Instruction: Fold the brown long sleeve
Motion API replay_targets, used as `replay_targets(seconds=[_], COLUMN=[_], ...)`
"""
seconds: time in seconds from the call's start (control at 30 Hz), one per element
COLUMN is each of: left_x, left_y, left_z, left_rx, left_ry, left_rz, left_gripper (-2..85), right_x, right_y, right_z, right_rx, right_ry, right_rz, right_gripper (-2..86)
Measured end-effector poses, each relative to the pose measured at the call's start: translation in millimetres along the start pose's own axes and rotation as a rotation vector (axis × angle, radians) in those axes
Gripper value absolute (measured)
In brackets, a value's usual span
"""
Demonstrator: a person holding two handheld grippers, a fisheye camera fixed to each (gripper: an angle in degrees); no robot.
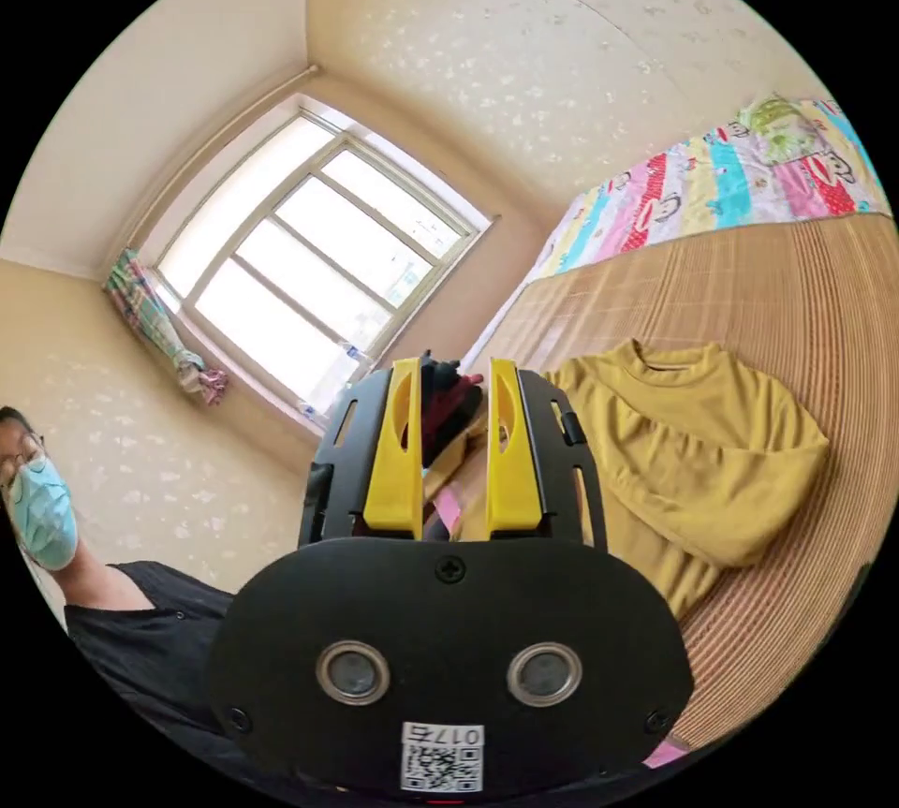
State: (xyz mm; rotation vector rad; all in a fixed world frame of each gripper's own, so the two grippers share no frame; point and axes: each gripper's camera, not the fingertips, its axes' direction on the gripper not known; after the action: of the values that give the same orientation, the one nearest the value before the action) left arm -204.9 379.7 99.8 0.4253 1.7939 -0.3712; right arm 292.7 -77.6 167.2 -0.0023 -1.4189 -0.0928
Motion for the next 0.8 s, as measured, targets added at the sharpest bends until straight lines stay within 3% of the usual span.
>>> replay_targets(seconds=[0.13, 0.2, 0.5, 0.67, 0.8], left_x=[-18.1, -7.7, 121.1, 166.8, 160.4], left_y=[-13.7, -28.2, -155.5, -233.4, -280.0], left_z=[25.2, 43.8, 214.0, 306.2, 379.1], left_rx=[-0.073, -0.084, -0.289, -0.299, -0.269], left_ry=[0.000, 0.030, 0.036, -0.173, -0.378], left_rz=[-0.029, 0.003, 0.344, 0.429, 0.435], left_gripper=[11.7, 12.1, 12.1, 12.4, 12.5], right_x=[59.1, 71.5, 47.9, 53.6, 20.7], right_y=[51.1, 67.1, 138.3, 132.1, 124.5], right_z=[27.3, 35.5, 77.1, 79.0, 107.2], right_rx=[-0.130, -0.163, 0.114, 0.082, 0.033], right_ry=[0.472, 0.556, 0.795, 0.729, 0.895], right_rz=[0.168, 0.203, 0.144, 0.233, 0.159], right_gripper=[10.2, 10.0, 5.4, 2.8, 2.0])
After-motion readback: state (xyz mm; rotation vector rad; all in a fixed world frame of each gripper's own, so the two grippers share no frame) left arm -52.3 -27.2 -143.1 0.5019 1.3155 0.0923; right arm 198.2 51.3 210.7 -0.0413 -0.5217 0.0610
